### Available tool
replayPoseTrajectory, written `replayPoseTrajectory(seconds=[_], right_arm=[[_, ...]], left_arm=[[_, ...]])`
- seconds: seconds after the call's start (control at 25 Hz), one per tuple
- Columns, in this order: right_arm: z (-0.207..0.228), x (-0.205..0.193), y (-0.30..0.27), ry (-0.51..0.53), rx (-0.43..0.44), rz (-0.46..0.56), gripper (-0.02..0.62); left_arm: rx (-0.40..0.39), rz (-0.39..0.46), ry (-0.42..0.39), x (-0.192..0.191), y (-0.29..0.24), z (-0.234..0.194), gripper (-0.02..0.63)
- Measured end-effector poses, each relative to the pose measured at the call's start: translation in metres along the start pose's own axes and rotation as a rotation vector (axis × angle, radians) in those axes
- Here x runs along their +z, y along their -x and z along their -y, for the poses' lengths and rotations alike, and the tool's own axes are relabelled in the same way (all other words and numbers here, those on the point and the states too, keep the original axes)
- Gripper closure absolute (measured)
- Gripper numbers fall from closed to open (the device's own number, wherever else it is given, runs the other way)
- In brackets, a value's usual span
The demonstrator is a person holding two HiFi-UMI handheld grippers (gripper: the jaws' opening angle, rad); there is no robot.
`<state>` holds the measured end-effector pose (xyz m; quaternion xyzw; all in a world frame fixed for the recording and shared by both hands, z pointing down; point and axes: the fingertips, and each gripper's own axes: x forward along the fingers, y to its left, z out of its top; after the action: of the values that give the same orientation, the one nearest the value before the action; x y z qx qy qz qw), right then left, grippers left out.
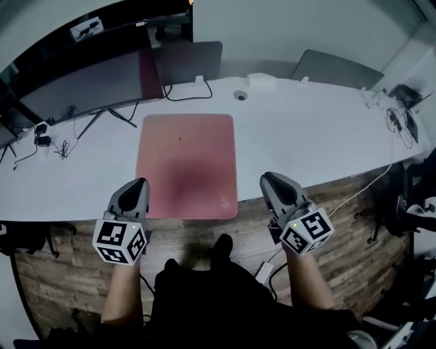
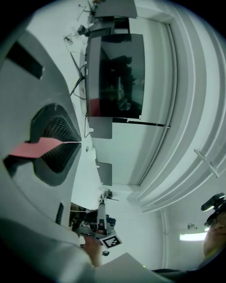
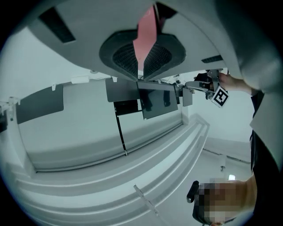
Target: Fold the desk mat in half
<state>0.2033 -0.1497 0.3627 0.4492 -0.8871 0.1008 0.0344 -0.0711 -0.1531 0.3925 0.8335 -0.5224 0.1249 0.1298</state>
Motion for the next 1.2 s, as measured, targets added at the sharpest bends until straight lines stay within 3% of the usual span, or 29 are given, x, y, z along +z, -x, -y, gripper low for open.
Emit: replayPoseTrajectory(seconds=[0.08,0.16,0.4,0.64,0.88,1.0,1.2], right_arm=[[0.017,-0.01,-0.002,0.01,0.015,-0.028,0.56],[0.024,-0.025,-0.006,0.01,0.032,-0.059,0.558],[0.003,-0.065,-0.019,-0.023,0.091,-0.146,0.54],[-0.036,-0.093,-0.031,0.048,0.103,-0.258,0.486],[-0.076,-0.131,-0.037,0.137,0.121,-0.373,0.428],[-0.082,-0.149,-0.04,0.137,0.114,-0.409,0.4],[-0.083,-0.183,-0.053,0.123,0.117,-0.457,0.354]], left_arm=[[0.003,-0.001,0.048,-0.005,-0.011,0.014,0.611],[0.006,-0.026,0.042,-0.016,-0.018,0.024,0.611],[-0.043,-0.088,0.051,-0.057,-0.017,0.027,0.607],[-0.127,-0.133,0.02,-0.098,-0.004,0.015,0.482],[-0.279,-0.22,-0.079,-0.151,0.009,0.016,0.339],[-0.268,-0.286,-0.135,-0.177,0.008,0.008,0.321],[-0.233,-0.416,-0.309,-0.226,-0.009,-0.005,0.298]])
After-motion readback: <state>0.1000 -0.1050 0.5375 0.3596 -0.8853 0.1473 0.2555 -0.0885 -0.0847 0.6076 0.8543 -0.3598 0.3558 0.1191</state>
